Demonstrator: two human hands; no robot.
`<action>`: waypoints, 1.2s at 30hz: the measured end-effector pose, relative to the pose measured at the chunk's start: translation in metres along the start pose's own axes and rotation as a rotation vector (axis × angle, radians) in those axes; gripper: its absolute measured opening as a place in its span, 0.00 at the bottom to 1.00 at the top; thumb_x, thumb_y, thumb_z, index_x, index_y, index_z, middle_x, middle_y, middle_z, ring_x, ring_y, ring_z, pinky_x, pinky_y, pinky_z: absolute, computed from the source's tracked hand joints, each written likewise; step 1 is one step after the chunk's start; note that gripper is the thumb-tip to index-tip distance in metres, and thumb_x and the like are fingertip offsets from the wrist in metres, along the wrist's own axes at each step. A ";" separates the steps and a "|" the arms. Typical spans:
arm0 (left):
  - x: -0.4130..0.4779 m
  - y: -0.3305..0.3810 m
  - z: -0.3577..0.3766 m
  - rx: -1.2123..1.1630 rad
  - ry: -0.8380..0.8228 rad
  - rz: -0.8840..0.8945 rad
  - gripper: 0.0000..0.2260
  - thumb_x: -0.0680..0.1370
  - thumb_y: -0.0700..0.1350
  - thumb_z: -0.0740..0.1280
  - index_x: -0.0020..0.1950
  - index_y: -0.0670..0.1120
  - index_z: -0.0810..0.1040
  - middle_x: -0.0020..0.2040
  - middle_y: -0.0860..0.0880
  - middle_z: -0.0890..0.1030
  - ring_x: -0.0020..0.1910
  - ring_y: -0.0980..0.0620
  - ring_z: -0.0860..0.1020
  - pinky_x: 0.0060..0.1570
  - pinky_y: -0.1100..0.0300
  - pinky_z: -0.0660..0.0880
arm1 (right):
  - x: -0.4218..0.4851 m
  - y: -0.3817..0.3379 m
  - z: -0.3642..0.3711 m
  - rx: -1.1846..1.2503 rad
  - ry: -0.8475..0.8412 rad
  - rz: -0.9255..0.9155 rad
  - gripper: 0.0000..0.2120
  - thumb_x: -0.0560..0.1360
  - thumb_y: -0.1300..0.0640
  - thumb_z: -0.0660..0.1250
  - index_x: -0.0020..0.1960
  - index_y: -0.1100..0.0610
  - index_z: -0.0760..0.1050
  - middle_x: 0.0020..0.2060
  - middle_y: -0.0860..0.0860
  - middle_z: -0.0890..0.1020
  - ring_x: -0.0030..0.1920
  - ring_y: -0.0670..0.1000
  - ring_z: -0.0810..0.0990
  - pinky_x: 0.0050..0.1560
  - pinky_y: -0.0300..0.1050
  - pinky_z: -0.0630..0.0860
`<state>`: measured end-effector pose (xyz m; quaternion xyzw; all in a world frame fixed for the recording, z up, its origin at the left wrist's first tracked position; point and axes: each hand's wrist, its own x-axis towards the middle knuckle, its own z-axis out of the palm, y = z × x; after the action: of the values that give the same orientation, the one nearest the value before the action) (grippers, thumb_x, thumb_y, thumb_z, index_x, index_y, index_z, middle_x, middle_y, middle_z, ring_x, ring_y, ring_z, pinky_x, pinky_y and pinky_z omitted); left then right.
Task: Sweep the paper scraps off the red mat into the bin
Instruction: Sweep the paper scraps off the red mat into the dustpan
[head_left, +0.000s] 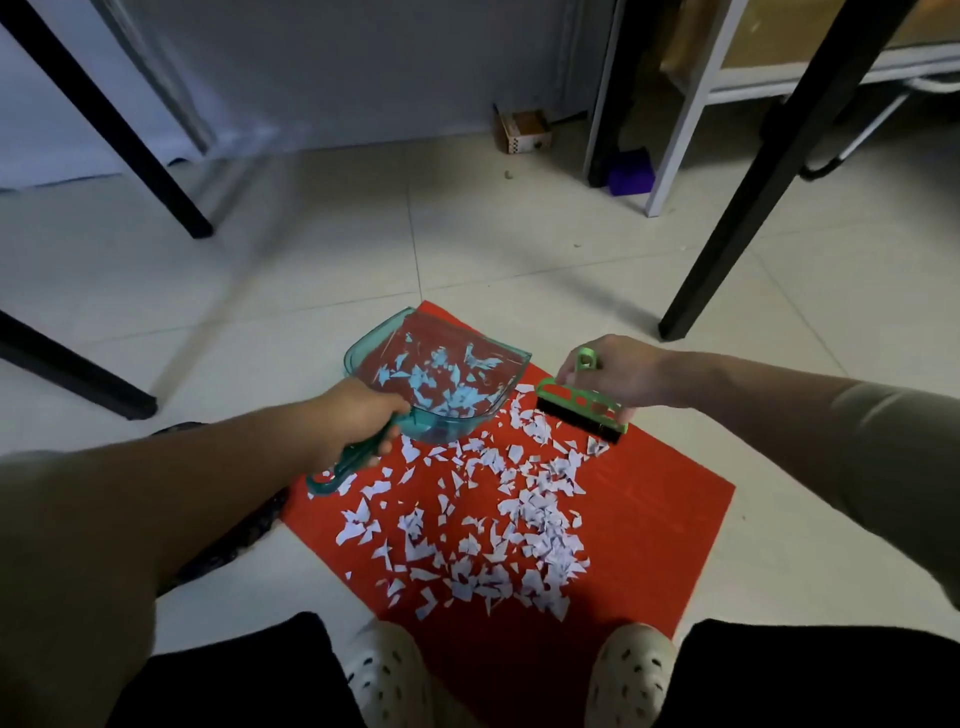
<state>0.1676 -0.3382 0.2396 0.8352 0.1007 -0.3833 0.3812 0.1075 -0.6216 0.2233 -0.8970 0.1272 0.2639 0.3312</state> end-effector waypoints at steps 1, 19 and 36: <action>0.008 -0.003 0.000 -0.005 -0.002 0.003 0.10 0.81 0.44 0.63 0.46 0.39 0.76 0.29 0.46 0.74 0.25 0.51 0.71 0.26 0.60 0.71 | 0.006 0.007 0.004 0.057 0.014 0.019 0.09 0.81 0.53 0.60 0.56 0.54 0.77 0.50 0.54 0.80 0.46 0.56 0.83 0.45 0.52 0.83; 0.103 -0.087 0.099 -0.213 0.094 0.003 0.14 0.81 0.46 0.64 0.39 0.38 0.75 0.31 0.42 0.75 0.29 0.46 0.72 0.30 0.55 0.70 | 0.080 0.148 0.109 0.156 0.642 0.283 0.11 0.80 0.56 0.61 0.59 0.57 0.78 0.51 0.57 0.80 0.38 0.50 0.74 0.36 0.40 0.68; 0.101 -0.109 0.130 -0.238 0.101 -0.039 0.13 0.82 0.46 0.61 0.42 0.39 0.75 0.34 0.45 0.74 0.31 0.51 0.72 0.32 0.59 0.70 | 0.096 0.144 0.142 0.122 0.576 0.152 0.10 0.80 0.58 0.60 0.56 0.55 0.79 0.53 0.55 0.79 0.42 0.54 0.79 0.44 0.54 0.81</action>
<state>0.1134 -0.3687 0.0525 0.8002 0.1809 -0.3334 0.4644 0.0736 -0.6403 0.0030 -0.9012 0.2982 0.0143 0.3141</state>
